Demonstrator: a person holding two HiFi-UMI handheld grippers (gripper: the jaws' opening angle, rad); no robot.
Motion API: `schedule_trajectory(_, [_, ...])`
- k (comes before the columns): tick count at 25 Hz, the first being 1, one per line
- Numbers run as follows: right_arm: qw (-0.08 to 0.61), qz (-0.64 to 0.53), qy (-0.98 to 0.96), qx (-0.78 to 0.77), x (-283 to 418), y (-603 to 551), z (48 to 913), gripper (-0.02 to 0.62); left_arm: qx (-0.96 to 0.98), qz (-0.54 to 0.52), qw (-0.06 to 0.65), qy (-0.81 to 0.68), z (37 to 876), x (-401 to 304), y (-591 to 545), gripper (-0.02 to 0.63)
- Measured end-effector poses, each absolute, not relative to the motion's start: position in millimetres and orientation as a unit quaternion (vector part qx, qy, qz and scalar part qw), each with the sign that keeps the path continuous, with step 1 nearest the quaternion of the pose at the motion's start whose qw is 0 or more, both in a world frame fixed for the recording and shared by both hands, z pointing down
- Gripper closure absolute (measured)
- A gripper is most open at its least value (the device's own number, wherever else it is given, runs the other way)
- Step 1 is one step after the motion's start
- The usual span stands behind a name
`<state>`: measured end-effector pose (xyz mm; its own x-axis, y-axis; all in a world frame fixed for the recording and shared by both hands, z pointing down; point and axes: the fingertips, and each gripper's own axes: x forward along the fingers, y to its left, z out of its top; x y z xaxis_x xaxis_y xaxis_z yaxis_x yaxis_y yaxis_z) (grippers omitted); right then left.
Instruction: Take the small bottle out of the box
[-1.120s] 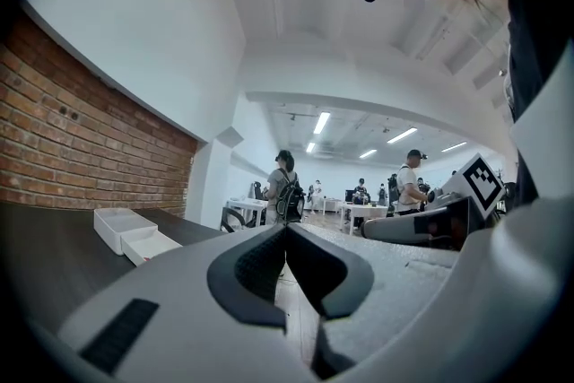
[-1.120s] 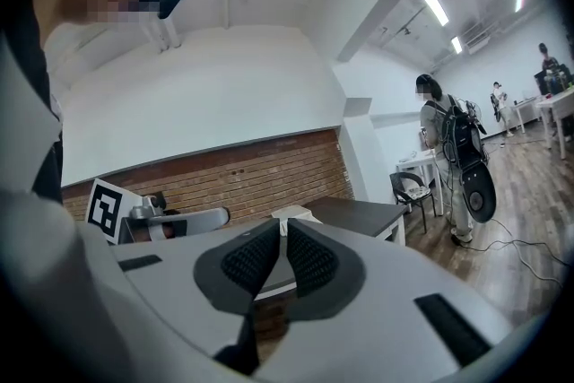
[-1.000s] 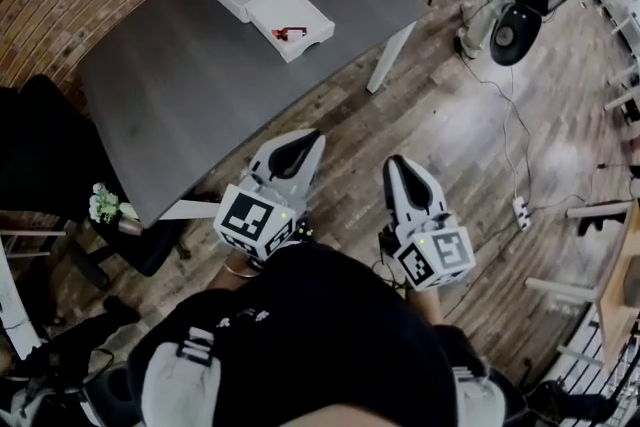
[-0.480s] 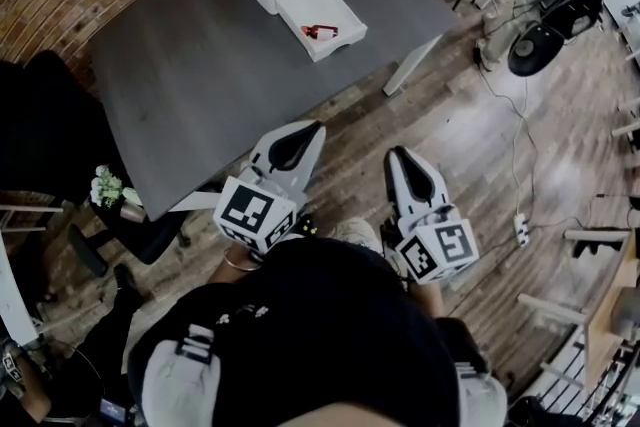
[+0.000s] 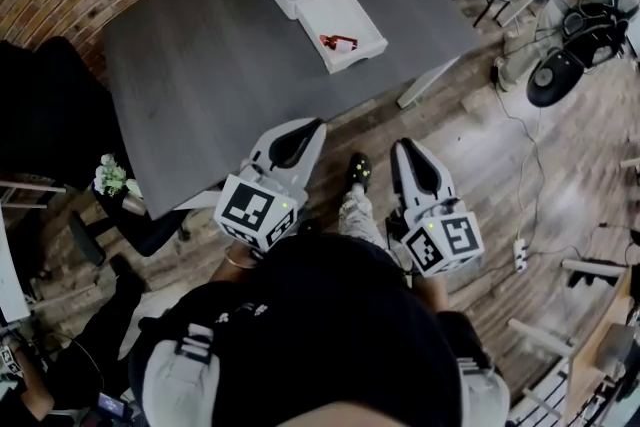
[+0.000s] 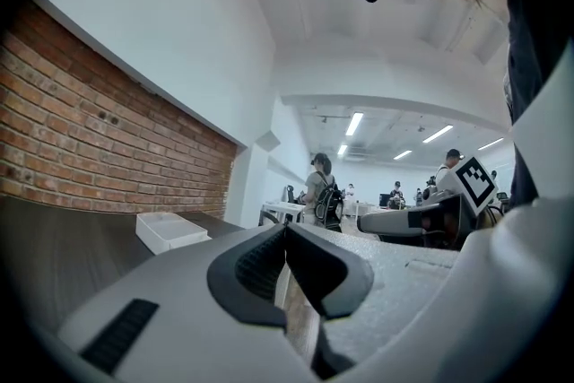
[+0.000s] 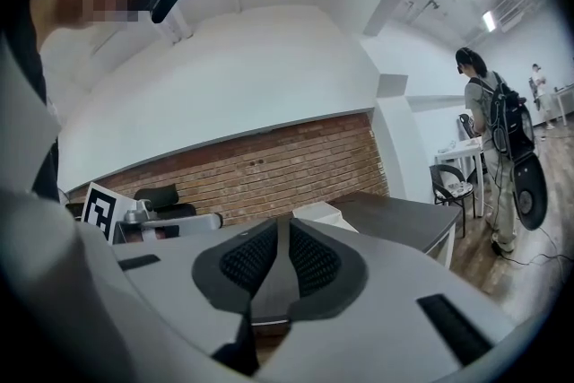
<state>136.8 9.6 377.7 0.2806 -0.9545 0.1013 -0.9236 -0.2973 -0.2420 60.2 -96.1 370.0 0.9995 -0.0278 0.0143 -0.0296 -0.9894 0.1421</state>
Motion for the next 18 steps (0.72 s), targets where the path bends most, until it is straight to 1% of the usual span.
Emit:
schedule_trajectory(6, [0.059,-0.106,0.617,-0.777,186.9,-32.5,369.2,0.549,0.996,0.006,0.069,-0.048,366.8,98.4,-132.5,0.601])
schedule_trajectory(18, [0.029,-0.137,0.674,-0.725,282.1,-101.0,382.9,0.545,0.991,0.015,0.072,-0.109,370.1,184.2,-186.3,0.601])
